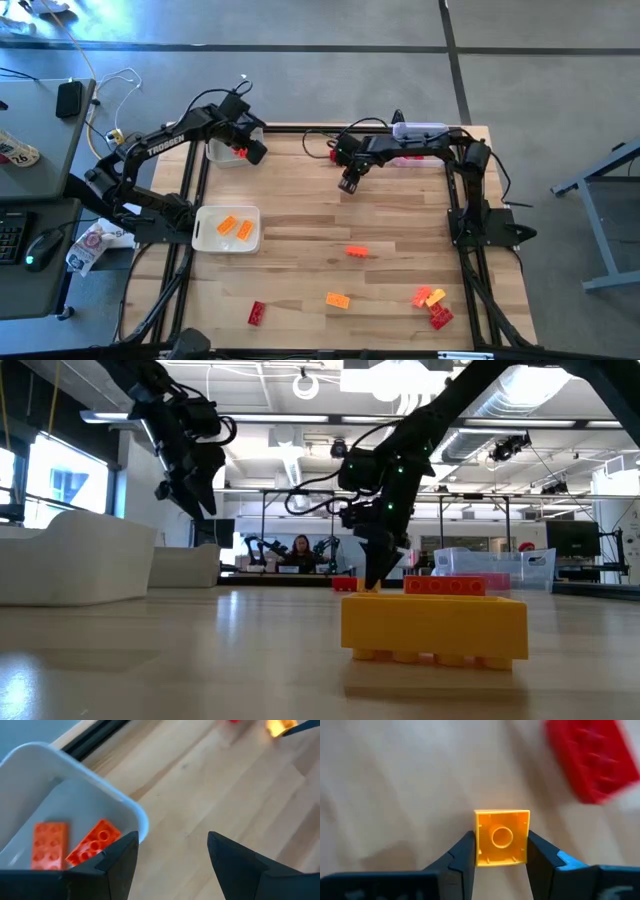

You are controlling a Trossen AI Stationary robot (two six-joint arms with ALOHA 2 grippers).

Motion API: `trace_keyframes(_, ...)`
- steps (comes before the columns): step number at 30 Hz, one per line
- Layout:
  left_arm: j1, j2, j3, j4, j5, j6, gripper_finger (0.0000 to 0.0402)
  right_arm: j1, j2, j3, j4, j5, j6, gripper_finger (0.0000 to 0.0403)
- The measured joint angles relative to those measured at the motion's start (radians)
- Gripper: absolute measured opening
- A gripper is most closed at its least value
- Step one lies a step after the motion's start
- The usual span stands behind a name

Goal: Sort & place blocks by color
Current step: Put the yellow game piece into the white bin

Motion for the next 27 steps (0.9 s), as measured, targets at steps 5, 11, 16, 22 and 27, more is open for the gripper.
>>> trace_keyframes(5, -0.052, 0.000, 0.000, 0.000, 0.050, 0.061, 0.0225, 0.053, -0.001, 0.000, 0.041, -0.050, 0.008, 0.0109)
trace_keyframes(11, -0.124, 0.000, 0.000, 0.000, 0.132, 0.076, 0.0225, 0.120, -0.028, 0.000, 0.080, -0.049, 0.023, 0.0109)
trace_keyframes(16, -0.177, 0.000, 0.000, 0.000, 0.131, 0.009, 0.0225, 0.178, -0.077, 0.000, 0.122, -0.047, 0.023, 0.0109)
trace_keyframes(22, -0.245, 0.000, 0.000, 0.005, 0.131, 0.044, 0.0225, 0.236, -0.121, 0.000, 0.213, -0.065, 0.004, 0.0109)
trace_keyframes(27, -0.312, 0.000, 0.000, 0.036, 0.132, 0.029, 0.0225, 0.279, -0.135, 0.000, 0.265, -0.049, -0.023, 0.0109)
